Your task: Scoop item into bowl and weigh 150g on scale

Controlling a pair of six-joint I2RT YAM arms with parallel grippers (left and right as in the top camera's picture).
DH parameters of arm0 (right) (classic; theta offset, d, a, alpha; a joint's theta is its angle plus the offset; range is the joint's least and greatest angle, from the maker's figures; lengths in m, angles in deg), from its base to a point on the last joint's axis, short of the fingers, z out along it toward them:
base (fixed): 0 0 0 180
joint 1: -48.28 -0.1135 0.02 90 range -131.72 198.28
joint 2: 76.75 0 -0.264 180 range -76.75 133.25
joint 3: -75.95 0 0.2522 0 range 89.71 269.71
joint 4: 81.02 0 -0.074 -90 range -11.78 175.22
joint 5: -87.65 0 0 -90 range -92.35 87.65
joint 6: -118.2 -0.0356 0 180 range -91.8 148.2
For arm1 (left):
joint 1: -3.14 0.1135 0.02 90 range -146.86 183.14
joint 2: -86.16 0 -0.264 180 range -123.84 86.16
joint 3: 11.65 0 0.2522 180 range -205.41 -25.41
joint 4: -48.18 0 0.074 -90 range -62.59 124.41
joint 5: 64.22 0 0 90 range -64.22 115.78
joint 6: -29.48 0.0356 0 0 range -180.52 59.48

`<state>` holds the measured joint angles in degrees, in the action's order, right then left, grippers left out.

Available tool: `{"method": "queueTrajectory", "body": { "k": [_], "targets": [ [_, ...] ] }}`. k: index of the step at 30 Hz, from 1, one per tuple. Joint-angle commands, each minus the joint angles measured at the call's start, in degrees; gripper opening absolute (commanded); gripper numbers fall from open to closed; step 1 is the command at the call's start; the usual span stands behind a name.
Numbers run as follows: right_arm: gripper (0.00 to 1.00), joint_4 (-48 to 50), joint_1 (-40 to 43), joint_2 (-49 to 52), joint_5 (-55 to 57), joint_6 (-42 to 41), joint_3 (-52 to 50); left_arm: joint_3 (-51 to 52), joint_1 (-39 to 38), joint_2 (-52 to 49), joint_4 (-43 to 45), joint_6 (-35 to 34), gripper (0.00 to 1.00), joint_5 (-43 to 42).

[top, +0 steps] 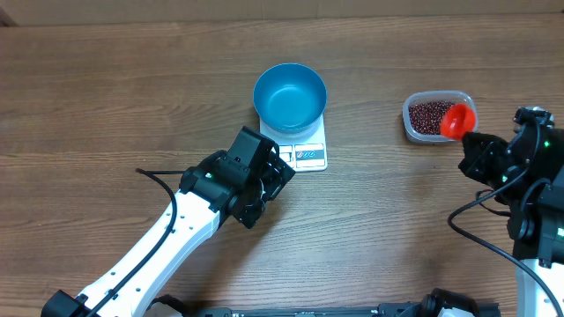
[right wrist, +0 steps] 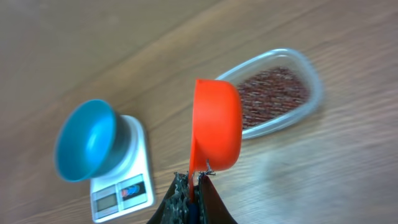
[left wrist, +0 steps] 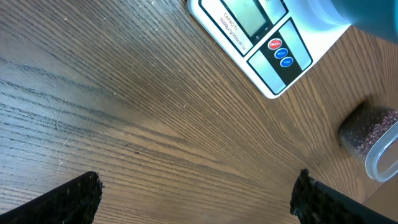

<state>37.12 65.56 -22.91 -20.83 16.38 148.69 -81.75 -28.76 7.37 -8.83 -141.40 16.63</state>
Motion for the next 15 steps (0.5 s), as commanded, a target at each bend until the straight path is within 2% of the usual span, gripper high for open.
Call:
{"method": "queueTrajectory", "body": {
  "k": [1,2,3,4,5,6,12,15],
  "targets": [
    [0.04,-1.7,0.4,-0.2,5.6,1.5,1.4,-0.1,-0.4,-0.2,0.1,0.1,1.0,0.8],
    [0.04,-2.4,0.4,0.0,5.3,1.4,1.4,-0.1,-0.4,-0.2,0.1,0.1,1.0,0.8],
    [0.04,-3.2,0.4,0.0,4.8,1.4,1.4,-0.1,-0.4,-0.2,0.1,0.1,0.9,0.8],
    [0.04,-3.7,0.4,0.0,4.7,1.4,1.4,-0.1,-0.4,-0.2,0.2,0.1,0.59,0.8],
    [0.04,-3.7,0.4,0.0,4.7,1.4,1.4,-0.1,-0.4,-0.2,1.3,0.2,0.13,0.8],
    [0.04,-3.7,0.4,0.0,4.7,1.4,1.4,-0.1,-0.4,-0.2,2.3,0.3,0.04,0.8],
    [0.04,-3.7,0.4,0.1,2.3,1.4,1.4,-0.1,-4.2,-1.5,14.4,2.1,0.05,5.9],
    [0.04,-3.7,0.4,0.1,1.6,1.4,1.4,-0.1,-8.8,-4.4,18.6,2.0,0.04,12.7]
  ]
}}
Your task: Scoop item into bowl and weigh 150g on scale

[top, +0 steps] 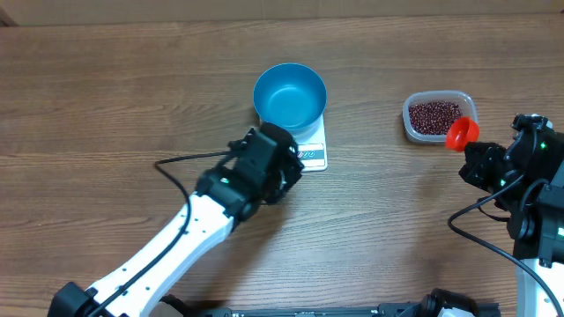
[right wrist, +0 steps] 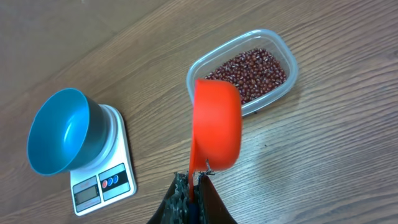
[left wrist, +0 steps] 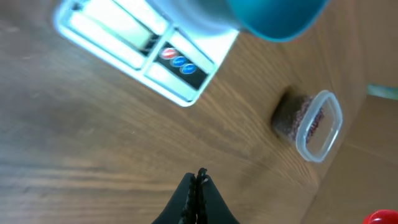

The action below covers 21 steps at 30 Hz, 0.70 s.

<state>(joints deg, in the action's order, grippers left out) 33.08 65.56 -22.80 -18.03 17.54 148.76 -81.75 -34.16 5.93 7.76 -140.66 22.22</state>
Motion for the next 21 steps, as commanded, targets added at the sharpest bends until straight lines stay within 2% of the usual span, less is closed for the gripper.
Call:
{"method": "queueTrajectory", "body": {
  "k": [1,9,13,15,21],
  "targets": [
    [0.04,0.3,0.4,0.1,-1.4,0.3,1.3,-0.1,-4.0,-3.8,2.9,1.3,0.04,7.7],
    [0.04,0.3,0.4,0.2,-2.4,0.3,1.3,-0.1,-5.4,-17.1,14.8,1.3,0.04,16.2],
    [0.04,0.0,0.4,0.2,-2.4,0.3,1.3,-0.1,-5.4,-19.8,18.1,1.3,0.09,16.3],
    [0.04,-0.1,0.4,0.2,-2.4,0.3,1.3,-0.1,-4.9,-21.1,18.2,0.3,0.05,17.7],
    [0.04,-0.3,0.4,0.2,-2.5,0.2,1.3,-0.1,-3.9,-24.1,21.4,-1.8,0.07,17.5]
  ]
}}
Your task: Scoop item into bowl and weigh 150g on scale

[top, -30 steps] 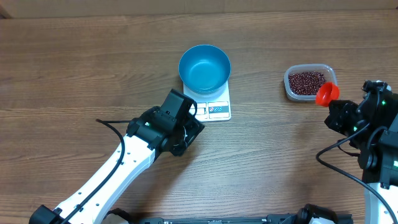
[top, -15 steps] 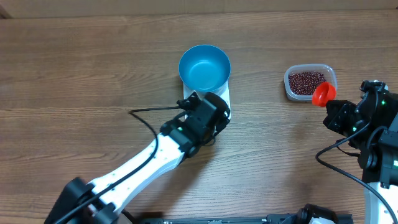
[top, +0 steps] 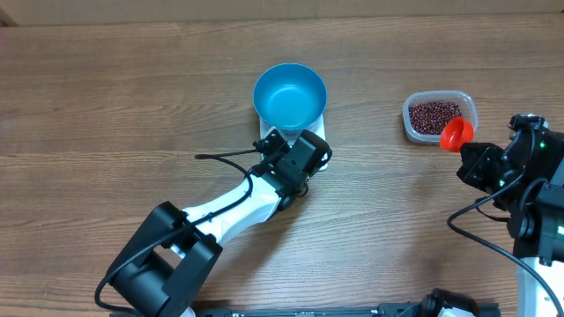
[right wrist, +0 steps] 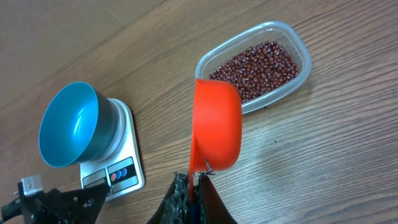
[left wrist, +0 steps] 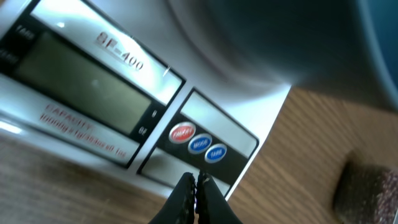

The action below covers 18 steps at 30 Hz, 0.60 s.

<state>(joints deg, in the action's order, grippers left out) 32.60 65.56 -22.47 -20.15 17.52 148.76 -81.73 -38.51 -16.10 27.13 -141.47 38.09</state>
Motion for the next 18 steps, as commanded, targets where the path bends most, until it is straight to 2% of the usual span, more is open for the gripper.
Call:
{"method": "queueTrajectory", "body": {
  "k": [1,5,18],
  "targets": [
    [0.04,0.2,0.4,-0.1,-0.3,0.3,1.3,-0.1,0.4,-2.4,2.8,-1.0,0.07,1.6],
    [0.04,0.2,0.4,-0.1,-0.6,0.3,1.3,-0.1,0.5,-3.5,5.5,-1.0,0.06,1.7],
    [0.04,-0.2,0.4,-0.1,-1.4,0.3,1.3,-0.1,0.5,-3.5,4.6,-0.9,0.04,4.6]
  ]
}}
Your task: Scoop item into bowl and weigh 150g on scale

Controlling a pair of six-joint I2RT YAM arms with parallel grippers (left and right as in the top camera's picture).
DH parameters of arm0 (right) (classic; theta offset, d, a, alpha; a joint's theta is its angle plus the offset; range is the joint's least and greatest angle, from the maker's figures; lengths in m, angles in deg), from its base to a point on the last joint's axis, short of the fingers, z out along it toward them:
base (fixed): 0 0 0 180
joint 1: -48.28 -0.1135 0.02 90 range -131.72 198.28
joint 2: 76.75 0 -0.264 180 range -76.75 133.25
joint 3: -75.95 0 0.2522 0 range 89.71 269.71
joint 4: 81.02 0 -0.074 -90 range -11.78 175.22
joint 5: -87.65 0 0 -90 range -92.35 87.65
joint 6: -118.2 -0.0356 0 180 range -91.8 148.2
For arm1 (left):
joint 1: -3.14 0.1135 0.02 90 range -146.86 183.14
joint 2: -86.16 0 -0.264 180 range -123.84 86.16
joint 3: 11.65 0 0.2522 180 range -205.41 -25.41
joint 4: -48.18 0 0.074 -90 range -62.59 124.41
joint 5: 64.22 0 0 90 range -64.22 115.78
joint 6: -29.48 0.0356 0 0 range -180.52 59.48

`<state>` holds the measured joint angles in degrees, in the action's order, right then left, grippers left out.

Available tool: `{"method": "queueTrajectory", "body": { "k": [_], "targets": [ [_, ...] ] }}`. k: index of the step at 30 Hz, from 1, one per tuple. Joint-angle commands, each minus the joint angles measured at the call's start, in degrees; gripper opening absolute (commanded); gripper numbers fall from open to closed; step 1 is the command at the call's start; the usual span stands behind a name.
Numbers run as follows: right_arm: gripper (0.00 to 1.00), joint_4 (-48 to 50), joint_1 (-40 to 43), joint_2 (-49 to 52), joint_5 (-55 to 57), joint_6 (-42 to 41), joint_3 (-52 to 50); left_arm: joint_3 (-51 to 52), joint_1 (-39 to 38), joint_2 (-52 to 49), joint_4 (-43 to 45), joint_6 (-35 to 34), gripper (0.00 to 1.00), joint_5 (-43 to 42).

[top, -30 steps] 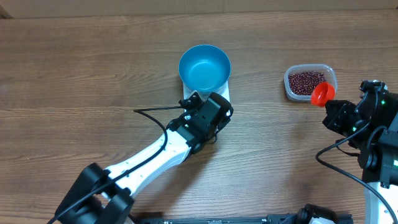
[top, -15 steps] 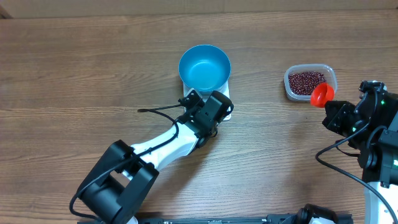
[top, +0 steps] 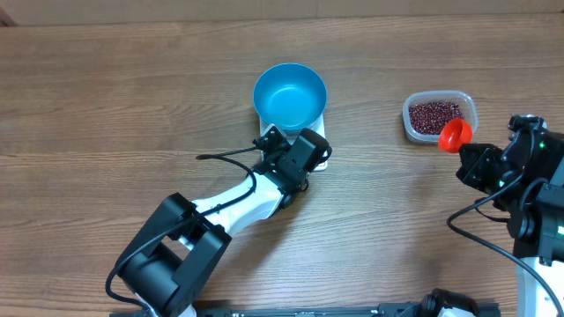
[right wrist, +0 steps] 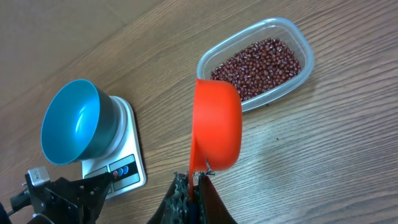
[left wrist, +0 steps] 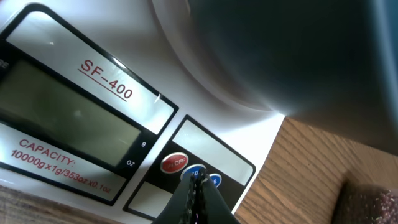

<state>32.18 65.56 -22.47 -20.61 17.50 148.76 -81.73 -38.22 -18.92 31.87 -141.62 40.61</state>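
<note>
An empty blue bowl (top: 290, 96) stands on the small white scale (top: 319, 159) at the table's middle. My left gripper (left wrist: 199, 176) is shut, its closed tips resting on the middle blue button of the scale's panel (left wrist: 186, 163), beside the red on/off button. The display (left wrist: 68, 112) looks blank. My right gripper (right wrist: 194, 179) is shut on the handle of an orange scoop (right wrist: 216, 130), held in the air near the clear tub of red beans (right wrist: 261, 59). From overhead the scoop (top: 454, 134) hangs at the tub's (top: 437, 115) near edge.
Bare wooden tabletop (top: 123, 106) surrounds the scale. A black cable (top: 225, 155) runs along my left arm. My right arm's body (top: 529, 194) fills the right edge.
My left gripper has come lower and closer onto the scale's buttons; its tips now touch the middle blue button. The right gripper with the scoop has barely shifted.
My left gripper stood open over bare table left of the scale. It was then shut and nearer the scale, then just above the button panel, now on a button. My right gripper kept holding the orange scoop beside the bean tub throughout.
</note>
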Motion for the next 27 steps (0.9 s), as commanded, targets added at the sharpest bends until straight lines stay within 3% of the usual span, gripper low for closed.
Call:
{"method": "queueTrajectory", "body": {
  "k": [1,27],
  "targets": [
    [0.04,0.2,0.4,-0.1,-0.9,0.3,1.3,-0.1,0.2,-0.8,-0.2,-0.8,0.05,2.3],
    [0.04,-0.5,0.4,-0.2,-1.2,0.3,1.3,-0.1,0.3,-3.3,-0.2,-1.4,0.06,3.8]
  ]
}}
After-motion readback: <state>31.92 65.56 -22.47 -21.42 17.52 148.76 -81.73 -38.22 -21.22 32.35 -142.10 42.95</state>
